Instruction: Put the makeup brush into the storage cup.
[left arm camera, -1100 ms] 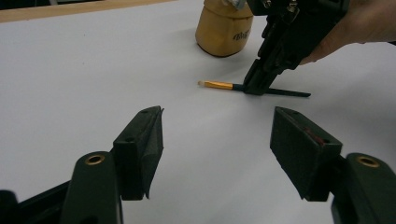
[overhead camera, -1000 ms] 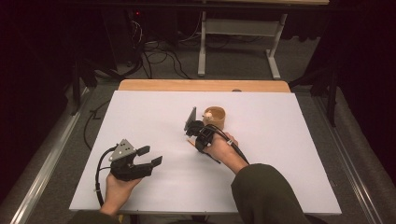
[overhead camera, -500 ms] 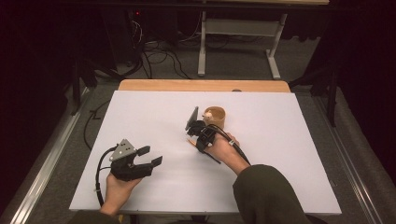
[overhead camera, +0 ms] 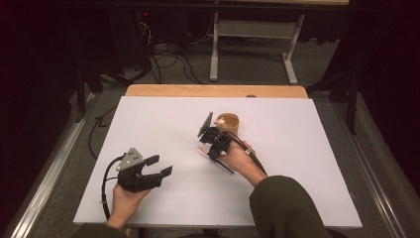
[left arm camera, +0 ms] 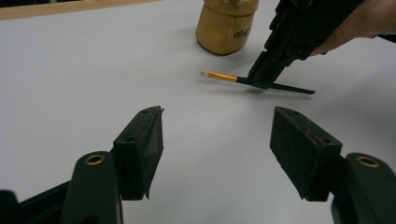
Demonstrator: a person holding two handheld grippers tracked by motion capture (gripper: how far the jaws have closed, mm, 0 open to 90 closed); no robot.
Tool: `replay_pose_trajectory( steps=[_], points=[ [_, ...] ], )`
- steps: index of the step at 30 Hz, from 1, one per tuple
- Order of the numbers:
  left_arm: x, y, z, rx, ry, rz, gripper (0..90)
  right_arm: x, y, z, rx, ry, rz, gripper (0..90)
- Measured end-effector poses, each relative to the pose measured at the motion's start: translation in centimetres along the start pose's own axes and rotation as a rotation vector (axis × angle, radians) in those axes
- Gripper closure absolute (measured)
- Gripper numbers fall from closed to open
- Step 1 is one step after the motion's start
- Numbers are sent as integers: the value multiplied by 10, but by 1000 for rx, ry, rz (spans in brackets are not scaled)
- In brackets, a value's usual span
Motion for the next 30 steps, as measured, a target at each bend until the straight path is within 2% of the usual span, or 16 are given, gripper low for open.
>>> replay_pose_trajectory(
  steps=[5,6,7,10,11,12,14,20,22,24,25,28,30],
  points=[
    [1,0,-1,1,2,-3,353,0,3,0,0,-12,2,848],
    [0,0,0,2,2,-3,352,-1,3,0,12,-14,3,849],
    [0,0,0,0,2,-3,352,-1,3,-1,-1,-9,-1,848],
    [0,0,0,3,2,1,353,-3,3,-1,26,-16,-6,849],
    [0,0,0,4,2,0,353,-4,3,-1,22,-19,-11,849],
    [0,0,0,4,1,0,353,-6,5,0,42,-14,-1,848],
    [0,0,0,0,1,0,353,-7,4,-2,13,-22,-22,849],
    [0,0,0,1,0,0,353,-14,5,-1,14,-44,-58,849],
    [1,0,1,-2,0,0,353,-16,5,-1,-9,-43,-73,849],
    [1,0,0,-2,1,-1,353,-18,6,-1,6,-47,-76,849],
    [1,0,-1,0,1,-1,353,-19,7,-2,-6,-47,-83,849],
    [1,0,0,-3,-1,-1,353,-22,7,-4,-2,-52,-103,849],
    [1,0,0,-5,0,0,353,-24,9,-4,13,-63,-110,849]
  ],
)
Point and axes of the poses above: each handheld gripper's, and its own axes: x roughly forward along the jaws, y roughly out of its underside, z roughly to its left, the point moved 6 cm from there along x, roughly forward along the jaws, and after that the axes turned 14 degrees about x, right-handed, at the moved point
